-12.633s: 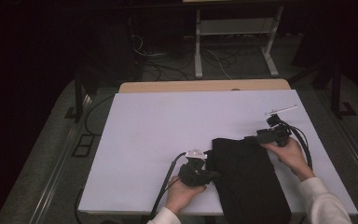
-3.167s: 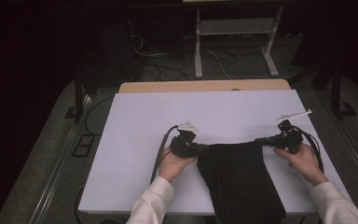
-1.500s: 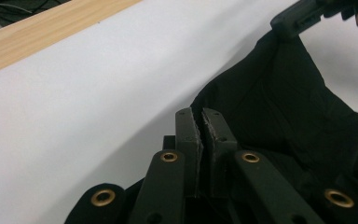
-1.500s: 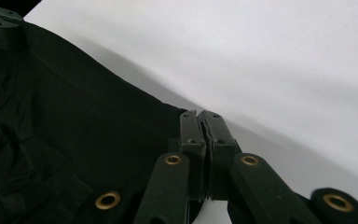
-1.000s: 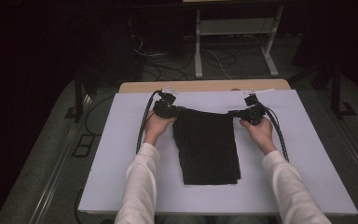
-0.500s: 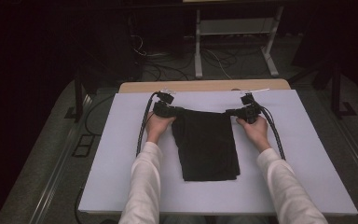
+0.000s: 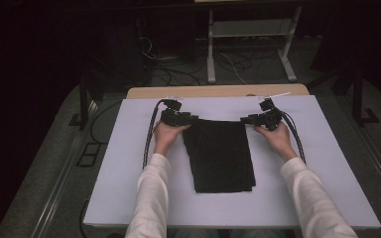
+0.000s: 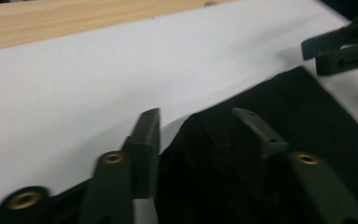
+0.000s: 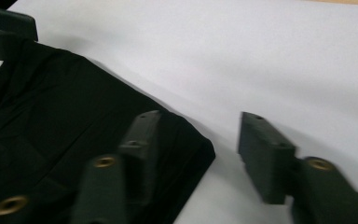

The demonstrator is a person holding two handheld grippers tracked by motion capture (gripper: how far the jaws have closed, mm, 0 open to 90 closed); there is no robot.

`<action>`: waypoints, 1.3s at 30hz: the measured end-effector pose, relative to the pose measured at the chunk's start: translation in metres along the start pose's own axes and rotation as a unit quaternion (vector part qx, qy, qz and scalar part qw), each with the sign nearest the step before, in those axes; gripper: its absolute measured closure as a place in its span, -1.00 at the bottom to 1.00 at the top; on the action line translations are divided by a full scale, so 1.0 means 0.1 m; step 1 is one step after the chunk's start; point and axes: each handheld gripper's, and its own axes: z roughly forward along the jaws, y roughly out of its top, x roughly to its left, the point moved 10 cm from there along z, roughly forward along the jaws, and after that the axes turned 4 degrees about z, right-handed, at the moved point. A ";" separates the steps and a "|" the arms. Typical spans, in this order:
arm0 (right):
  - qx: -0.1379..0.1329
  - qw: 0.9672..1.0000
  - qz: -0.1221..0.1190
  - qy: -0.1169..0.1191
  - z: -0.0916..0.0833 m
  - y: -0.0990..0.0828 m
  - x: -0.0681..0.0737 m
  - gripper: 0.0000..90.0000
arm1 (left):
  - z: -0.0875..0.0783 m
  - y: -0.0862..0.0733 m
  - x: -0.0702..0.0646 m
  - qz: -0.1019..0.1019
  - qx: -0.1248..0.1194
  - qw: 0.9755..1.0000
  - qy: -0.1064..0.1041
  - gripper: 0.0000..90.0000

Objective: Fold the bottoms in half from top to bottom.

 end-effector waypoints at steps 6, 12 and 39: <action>-0.003 1.000 0.001 0.007 -0.12 0.02 -0.01 -0.80 | -0.08 0.04 -0.11 -0.012 -0.011 0.998 -0.054 -0.79; 0.000 1.000 -0.002 0.014 -0.23 -0.03 0.00 -1.00 | -0.14 0.05 -0.18 0.016 -0.002 0.999 -0.043 -1.00; -0.020 0.999 -0.039 0.009 -0.84 -0.31 0.15 -1.00 | -0.72 -0.05 -0.30 0.040 -0.041 0.998 -0.016 -1.00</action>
